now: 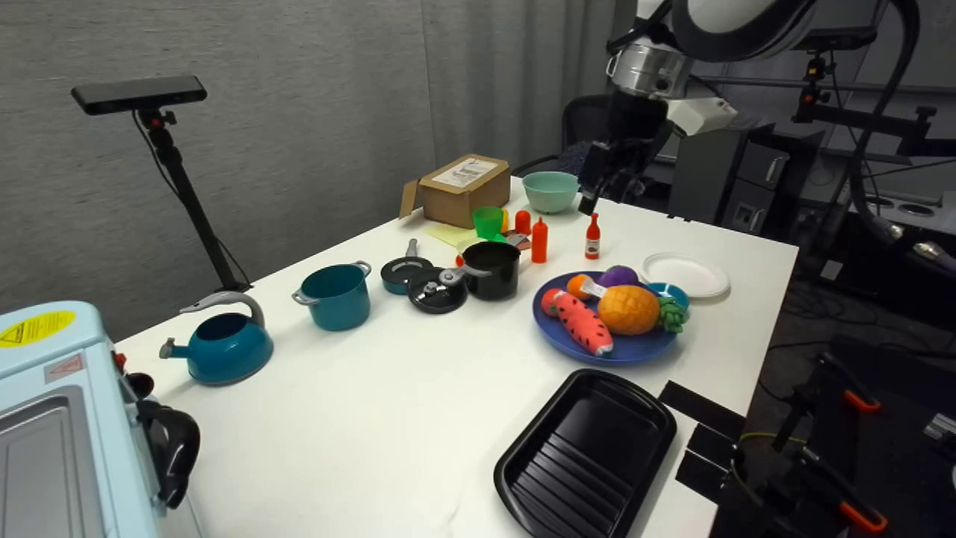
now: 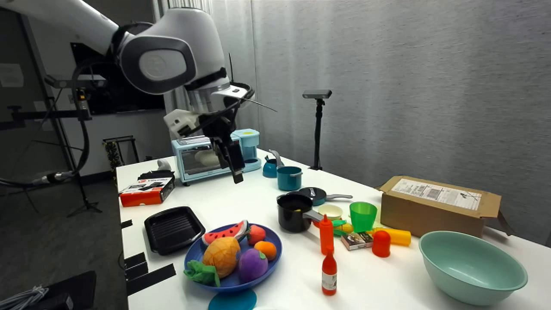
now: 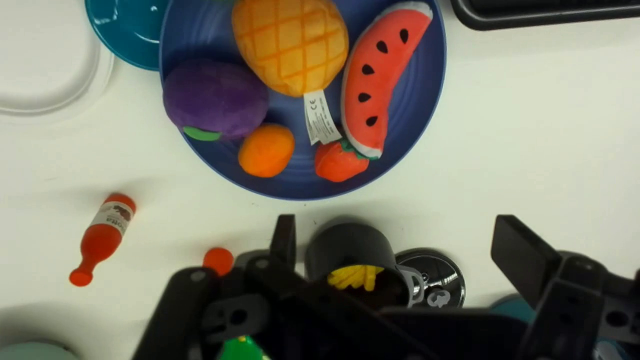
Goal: Put the black lid on the black pot
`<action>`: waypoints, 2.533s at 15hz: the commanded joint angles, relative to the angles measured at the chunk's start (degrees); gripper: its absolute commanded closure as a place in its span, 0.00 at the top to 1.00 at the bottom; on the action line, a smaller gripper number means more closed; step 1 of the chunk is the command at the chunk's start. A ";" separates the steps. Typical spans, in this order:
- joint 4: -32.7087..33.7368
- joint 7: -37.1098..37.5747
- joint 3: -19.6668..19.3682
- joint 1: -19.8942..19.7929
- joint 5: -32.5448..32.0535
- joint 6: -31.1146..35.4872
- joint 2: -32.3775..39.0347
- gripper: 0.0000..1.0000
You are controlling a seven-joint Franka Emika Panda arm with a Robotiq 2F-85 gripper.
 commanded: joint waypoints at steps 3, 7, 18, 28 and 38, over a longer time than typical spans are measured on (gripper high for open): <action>16.58 11.37 2.51 1.29 -7.63 0.70 15.08 1.00; 27.05 19.09 1.66 3.65 -9.89 2.46 24.30 1.00; 33.66 19.90 1.64 5.32 -7.30 2.32 30.41 1.00; 47.74 35.02 -2.83 8.84 -7.87 0.70 42.22 1.00; 61.28 43.02 -2.64 10.22 -6.01 -0.41 54.34 1.00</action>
